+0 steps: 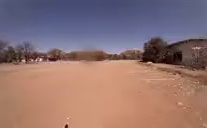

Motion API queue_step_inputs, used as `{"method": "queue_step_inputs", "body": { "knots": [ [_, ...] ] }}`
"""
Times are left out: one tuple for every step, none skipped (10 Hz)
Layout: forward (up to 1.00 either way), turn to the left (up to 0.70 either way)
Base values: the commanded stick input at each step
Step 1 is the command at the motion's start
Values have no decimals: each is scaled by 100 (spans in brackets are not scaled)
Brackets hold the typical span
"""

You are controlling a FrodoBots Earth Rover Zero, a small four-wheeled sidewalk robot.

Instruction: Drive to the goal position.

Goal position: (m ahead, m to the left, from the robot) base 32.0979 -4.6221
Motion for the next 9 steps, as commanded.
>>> {"method": "queue_step_inputs", "body": {
  "knots": [
    [100, 0],
    [100, 0],
    [100, 0],
    [100, 0],
    [100, 0],
    [100, 0],
    [100, 0],
    [100, 0],
    [100, 0]
  ]
}}
